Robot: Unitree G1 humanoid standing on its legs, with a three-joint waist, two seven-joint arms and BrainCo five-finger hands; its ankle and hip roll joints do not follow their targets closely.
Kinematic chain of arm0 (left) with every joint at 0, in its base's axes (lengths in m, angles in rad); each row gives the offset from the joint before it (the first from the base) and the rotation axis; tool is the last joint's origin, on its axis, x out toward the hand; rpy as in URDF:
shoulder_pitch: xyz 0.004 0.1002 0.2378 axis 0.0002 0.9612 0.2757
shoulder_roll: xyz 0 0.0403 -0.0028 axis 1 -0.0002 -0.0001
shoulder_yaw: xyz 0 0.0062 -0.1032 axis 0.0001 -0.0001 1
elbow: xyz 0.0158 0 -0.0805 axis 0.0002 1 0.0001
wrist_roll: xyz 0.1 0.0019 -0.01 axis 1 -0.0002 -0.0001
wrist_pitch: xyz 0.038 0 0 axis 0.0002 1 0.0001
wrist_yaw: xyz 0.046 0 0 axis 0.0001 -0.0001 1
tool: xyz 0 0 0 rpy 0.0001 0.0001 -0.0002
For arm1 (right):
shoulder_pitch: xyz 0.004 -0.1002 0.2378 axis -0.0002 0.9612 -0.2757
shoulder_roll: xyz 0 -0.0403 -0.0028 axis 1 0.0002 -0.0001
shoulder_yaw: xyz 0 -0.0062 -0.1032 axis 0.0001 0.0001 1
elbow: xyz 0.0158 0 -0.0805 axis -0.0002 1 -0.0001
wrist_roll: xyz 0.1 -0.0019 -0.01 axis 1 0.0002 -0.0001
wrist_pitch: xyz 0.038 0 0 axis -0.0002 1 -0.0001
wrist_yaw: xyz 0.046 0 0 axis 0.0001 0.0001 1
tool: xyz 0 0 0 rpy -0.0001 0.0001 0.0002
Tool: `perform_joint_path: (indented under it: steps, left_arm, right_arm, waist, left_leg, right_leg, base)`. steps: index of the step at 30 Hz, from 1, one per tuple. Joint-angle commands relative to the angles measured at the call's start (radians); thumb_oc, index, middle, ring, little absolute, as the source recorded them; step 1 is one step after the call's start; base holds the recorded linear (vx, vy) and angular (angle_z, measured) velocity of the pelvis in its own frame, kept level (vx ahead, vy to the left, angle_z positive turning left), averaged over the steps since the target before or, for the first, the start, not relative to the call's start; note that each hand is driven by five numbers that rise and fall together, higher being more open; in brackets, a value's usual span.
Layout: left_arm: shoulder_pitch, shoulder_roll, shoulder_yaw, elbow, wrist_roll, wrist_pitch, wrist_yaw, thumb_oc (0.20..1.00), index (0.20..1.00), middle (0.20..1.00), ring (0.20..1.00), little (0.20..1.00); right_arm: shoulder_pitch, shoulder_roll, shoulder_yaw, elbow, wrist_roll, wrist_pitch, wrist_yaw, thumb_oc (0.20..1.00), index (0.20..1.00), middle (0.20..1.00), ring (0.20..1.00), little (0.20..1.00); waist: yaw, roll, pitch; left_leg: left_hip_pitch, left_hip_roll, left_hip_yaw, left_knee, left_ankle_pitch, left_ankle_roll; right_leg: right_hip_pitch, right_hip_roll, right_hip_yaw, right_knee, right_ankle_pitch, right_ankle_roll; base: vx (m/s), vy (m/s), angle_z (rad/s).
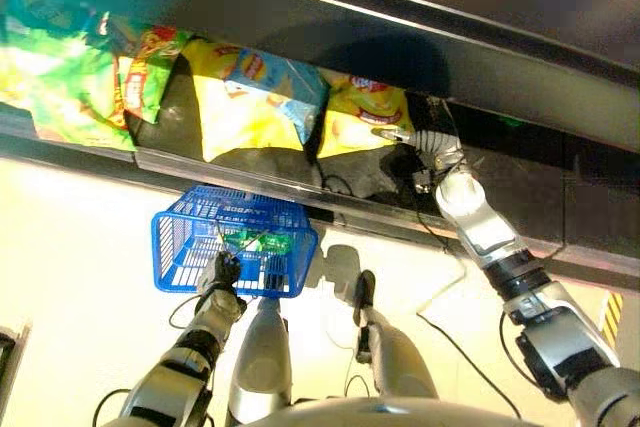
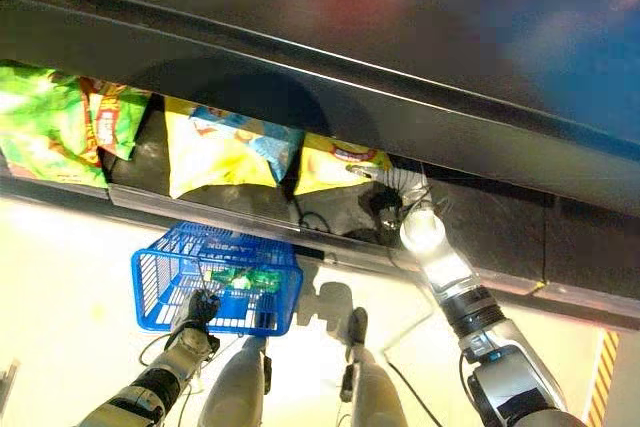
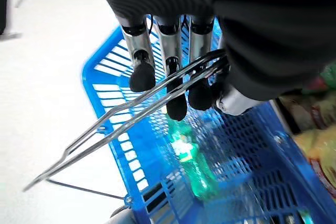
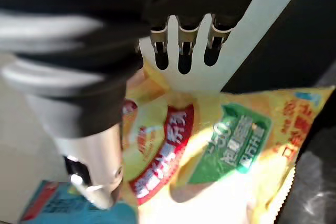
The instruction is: Pick up the snacks into the basket
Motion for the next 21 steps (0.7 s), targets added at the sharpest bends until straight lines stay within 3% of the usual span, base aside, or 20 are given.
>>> perform_joint_path:
  steps: [1,5,8,11,12,16,21]
  left_arm:
    - [0.058,0.008,-0.064,-0.003,0.024,-0.005,0.024,0.2,0.2,0.2,0.2,0.2]
    - [0.066,-0.01,-0.052,-0.018,-0.023,-0.018,0.032,0.2,0.2,0.2,0.2,0.2]
    - [0.052,-0.008,-0.071,-0.04,-0.005,-0.02,0.045,0.2,0.2,0.2,0.2,0.2]
    - [0.046,-0.023,-0.044,-0.038,-0.074,-0.023,0.059,0.2,0.2,0.2,0.2,0.2]
    - [0.049,-0.029,-0.048,-0.031,-0.068,-0.017,0.052,0.2,0.2,0.2,0.2,0.2]
    - [0.049,-0.014,-0.044,-0.031,-0.083,-0.016,0.059,0.2,0.2,0.2,0.2,0.2]
    - [0.056,-0.012,-0.021,-0.017,-0.112,-0.02,0.068,0.2,0.2,0.2,0.2,0.2]
  right_arm:
    - [-0.054,-0.063,0.001,-0.007,0.034,-0.015,-0.031,1.0,1.0,1.0,1.0,1.0]
    - [-0.1,-0.067,0.029,0.068,0.043,-0.002,-0.021,1.0,1.0,1.0,1.0,1.0]
    - [-0.133,-0.087,0.036,0.094,0.046,-0.007,-0.021,1.0,1.0,1.0,1.0,1.0]
    - [-0.108,-0.13,0.013,0.112,0.052,0.011,-0.025,1.0,1.0,1.0,1.0,1.0]
    - [-0.096,-0.136,0.005,0.106,0.049,0.021,-0.026,1.0,1.0,1.0,1.0,1.0]
    - [-0.104,-0.144,-0.04,0.143,0.078,0.022,-0.053,1.0,1.0,1.0,1.0,1.0]
    - [-0.116,-0.117,-0.064,0.206,0.128,0.019,-0.063,1.0,1.0,1.0,1.0,1.0]
  waist:
    - [-0.01,0.073,-0.051]
    - [-0.01,0.088,-0.049]
    - [0.001,0.079,-0.024]
    - [-0.027,0.088,-0.031]
    - [-0.03,0.096,-0.04]
    - [-0.021,0.1,-0.029]
    - [-0.003,0.096,-0.014]
  left_leg:
    - [-0.041,0.002,0.006,-0.04,0.012,-0.016]
    - [-0.054,-0.01,-0.005,0.056,-0.023,-0.015]
    - [-0.111,-0.054,-0.12,0.165,-0.058,-0.029]
    - [-0.13,0.052,-0.07,0.102,-0.005,-0.051]
    - [-0.122,0.06,-0.048,0.079,-0.004,-0.047]
    - [-0.121,0.032,-0.044,-0.014,0.033,-0.044]
    - [-0.115,0.024,-0.038,-0.037,0.044,-0.046]
  right_leg:
    - [-0.024,0.033,0.016,0.042,-0.04,0.064]
    - [-0.01,0.033,0.008,0.026,-0.032,0.05]
    - [-0.01,0.026,0.008,0.03,-0.028,0.037]
    - [-0.01,-0.009,-0.019,0.033,-0.038,0.053]
    - [-0.02,-0.013,-0.038,0.038,-0.041,0.059]
    - [-0.052,-0.019,-0.038,0.023,-0.026,0.065]
    - [-0.058,-0.025,-0.035,0.012,-0.014,0.071]
  base:
    - [-0.03,-0.031,-0.08]
    - [-0.04,-0.056,-0.11]
    - [-0.05,-0.026,0.02]
    - [0.04,0.09,0.17]
    - [0.02,0.084,0.46]
    - [0.04,0.118,0.18]
    - [0.05,0.078,0.02]
